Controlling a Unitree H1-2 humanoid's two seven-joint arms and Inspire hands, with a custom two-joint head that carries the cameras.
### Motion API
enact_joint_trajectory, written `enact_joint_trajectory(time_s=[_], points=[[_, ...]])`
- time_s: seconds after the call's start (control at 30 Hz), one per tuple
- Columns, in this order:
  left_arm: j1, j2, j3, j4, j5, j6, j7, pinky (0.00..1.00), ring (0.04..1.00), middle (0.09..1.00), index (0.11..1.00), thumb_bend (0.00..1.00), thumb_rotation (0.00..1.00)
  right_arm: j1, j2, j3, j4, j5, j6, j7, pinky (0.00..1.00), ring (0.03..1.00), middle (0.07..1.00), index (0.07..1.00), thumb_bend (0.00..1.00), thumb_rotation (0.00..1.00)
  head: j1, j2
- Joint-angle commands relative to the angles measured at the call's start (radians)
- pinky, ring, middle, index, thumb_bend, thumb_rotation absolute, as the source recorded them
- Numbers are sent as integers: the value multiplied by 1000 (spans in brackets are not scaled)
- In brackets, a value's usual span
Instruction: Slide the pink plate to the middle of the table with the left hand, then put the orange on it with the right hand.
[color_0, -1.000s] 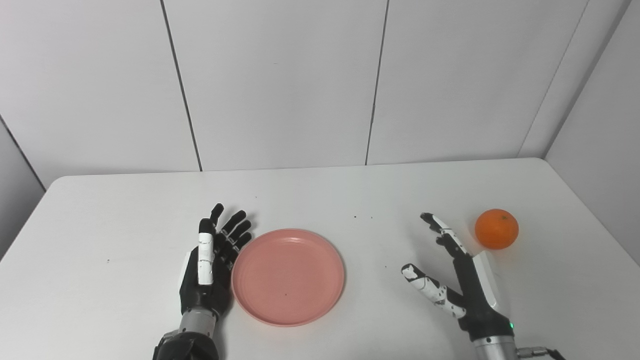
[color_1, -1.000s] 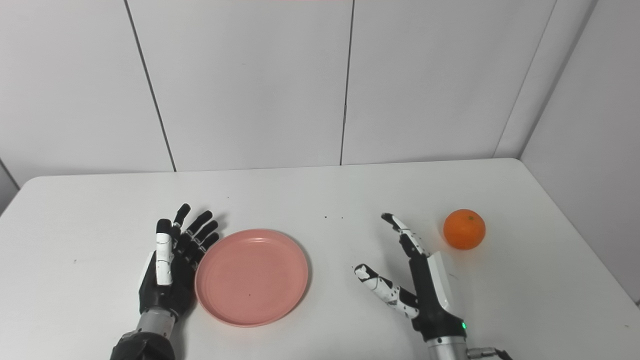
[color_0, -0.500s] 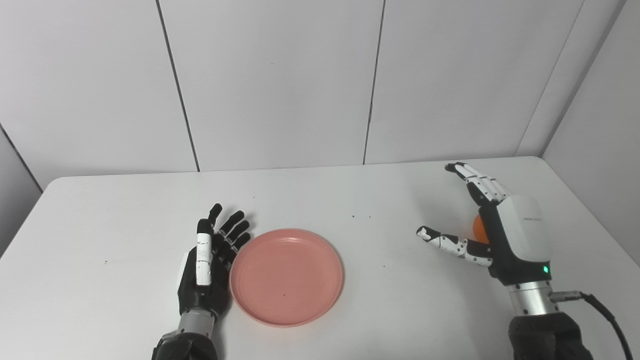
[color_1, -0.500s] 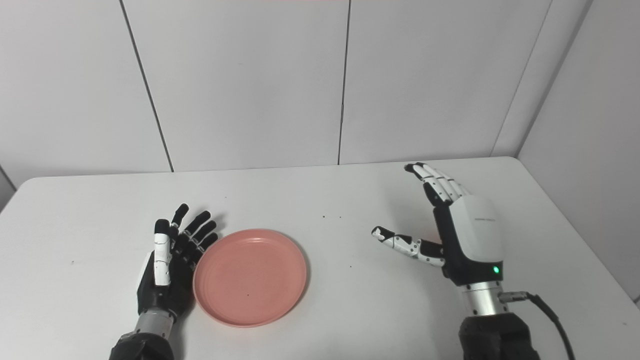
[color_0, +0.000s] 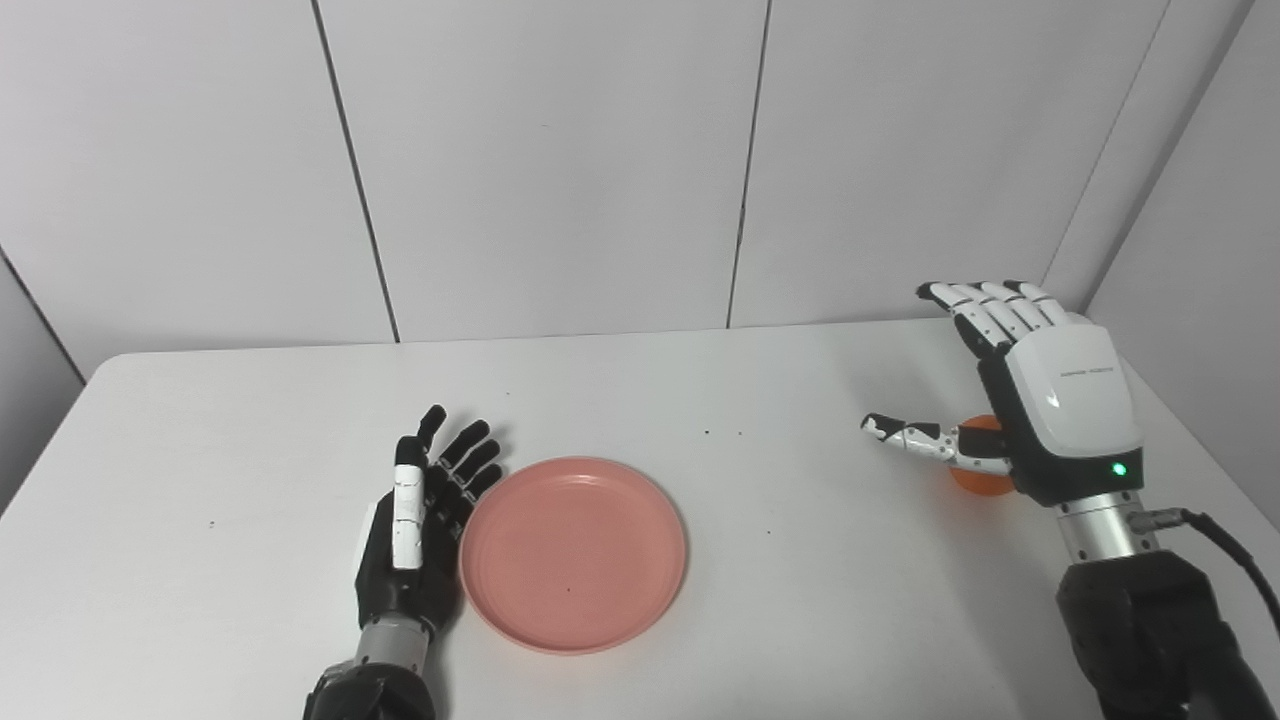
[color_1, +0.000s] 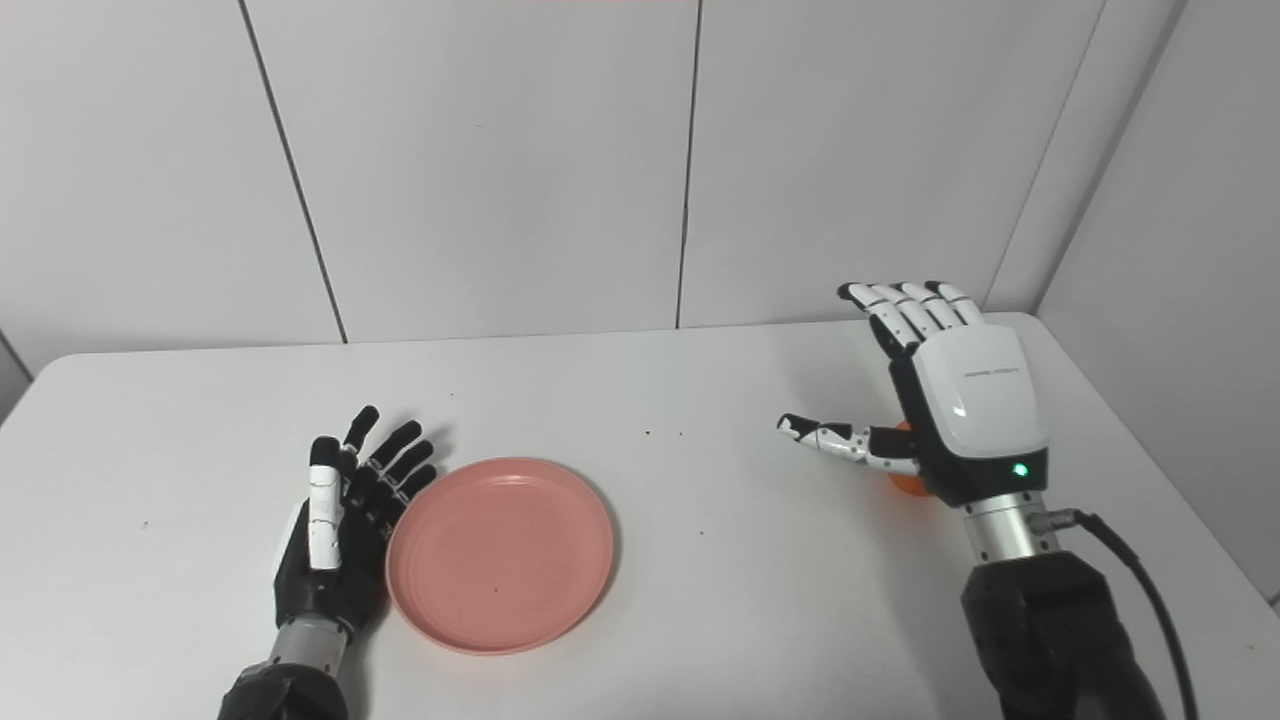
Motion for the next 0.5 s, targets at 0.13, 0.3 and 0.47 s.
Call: enact_joint_trajectory(time_s=[0.13,0.3,0.47], points=[[-1,2,-5,22,12,22,3,844,828,818,933,896,821,-67,-87,-9,74,-4,43,12,800,757,747,736,904,838,2,0],[-4,0,-1,24,11,24,7,839,824,812,928,901,812,-81,-106,-1,145,28,50,19,746,741,736,720,892,802,4,-1],[-8,4,-3,32,11,22,1,844,830,818,931,897,820,-101,-109,16,235,43,70,17,754,738,730,714,888,799,4,-5]])
